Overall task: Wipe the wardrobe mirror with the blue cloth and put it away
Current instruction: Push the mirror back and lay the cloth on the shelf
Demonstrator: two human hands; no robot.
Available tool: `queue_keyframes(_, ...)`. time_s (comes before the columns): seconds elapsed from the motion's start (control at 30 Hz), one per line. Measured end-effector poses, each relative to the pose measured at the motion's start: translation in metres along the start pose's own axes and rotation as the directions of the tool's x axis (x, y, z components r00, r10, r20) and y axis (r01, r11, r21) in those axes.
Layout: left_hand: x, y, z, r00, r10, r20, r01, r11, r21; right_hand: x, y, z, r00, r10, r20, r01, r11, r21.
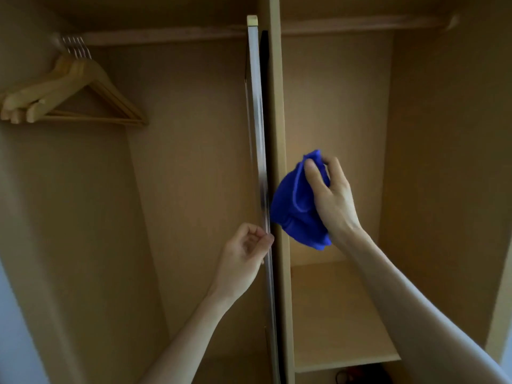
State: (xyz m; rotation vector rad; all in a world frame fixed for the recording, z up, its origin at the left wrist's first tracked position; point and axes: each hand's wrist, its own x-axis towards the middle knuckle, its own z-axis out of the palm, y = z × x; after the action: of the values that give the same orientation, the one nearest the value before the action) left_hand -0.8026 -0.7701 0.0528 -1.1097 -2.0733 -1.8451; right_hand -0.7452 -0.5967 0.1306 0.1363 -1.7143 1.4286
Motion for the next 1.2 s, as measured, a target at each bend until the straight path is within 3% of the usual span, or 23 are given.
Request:
queue_keyframes(0.07, -0.013, -0.004, 0.012, 0.998, -0.025, 0.06, 0.031, 0.994, -0.104, -0.024, 0.01, -0.019, 0.992, 0.124, 0.007, -0.122, 0.959, 0.257)
queue_keyframes(0.13, -0.024, -0.011, 0.03, 0.99, -0.071, 0.122, 0.094, 0.978, -0.189, -0.049, 0.025, -0.037, 0.963, 0.265, 0.047, -0.252, 0.823, 0.509)
queue_keyframes(0.23, -0.034, -0.022, 0.067, 0.972, -0.131, 0.196, 0.178, 0.954, -0.241, -0.081, 0.044, -0.06, 0.82, 0.569, 0.058, -0.441, 0.565, 0.697)
queue_keyframes(0.37, -0.042, -0.032, 0.118, 0.96, -0.167, 0.226, 0.226, 0.936, -0.268, -0.101, 0.062, -0.095, 0.697, 0.717, -0.029, -0.475, 0.491, 0.73)
queue_keyframes(0.53, -0.04, -0.031, 0.165, 0.96, -0.196, 0.198, 0.246, 0.93, -0.274, -0.12, 0.11, -0.153, 0.628, 0.777, -0.054, -0.511, 0.463, 0.725)
queue_keyframes(0.63, -0.036, -0.037, 0.189, 0.956, -0.245, 0.16, 0.287, 0.895, -0.341, -0.127, 0.12, -0.179, 0.609, 0.789, 0.084, -0.547, 0.341, 0.765)
queue_keyframes(0.73, -0.027, -0.05, 0.212, 0.911, -0.377, 0.167, 0.411, 0.798, -0.44, -0.137, 0.126, -0.198, 0.536, 0.826, 0.177, -0.621, 0.243, 0.745)
queue_keyframes(0.8, -0.017, -0.06, 0.226, 0.862, -0.466, 0.198, 0.496, 0.699, -0.515, -0.14, 0.131, -0.207, 0.522, 0.832, 0.186, -0.636, 0.234, 0.735)
queue_keyframes(0.93, 0.001, -0.09, 0.247, 0.709, -0.63, 0.318, 0.669, 0.457, -0.587, -0.135, 0.154, -0.225, 0.548, 0.828, 0.117, -0.721, 0.397, 0.568)
queue_keyframes(1.0, 0.011, -0.108, 0.257, 0.653, -0.677, 0.341, 0.714, 0.398, -0.577, -0.126, 0.166, -0.233, 0.563, 0.825, 0.057, -0.724, 0.458, 0.516)
queue_keyframes(1.1, 0.026, -0.133, 0.272, 0.656, -0.679, 0.331, 0.715, 0.417, -0.561, -0.109, 0.189, -0.239, 0.559, 0.829, -0.015, -0.728, 0.5, 0.468)
queue_keyframes(1.2, 0.037, -0.165, 0.284, 0.685, -0.672, 0.28, 0.712, 0.537, -0.453, -0.09, 0.213, -0.239, 0.534, 0.843, -0.058, -0.736, 0.498, 0.459)
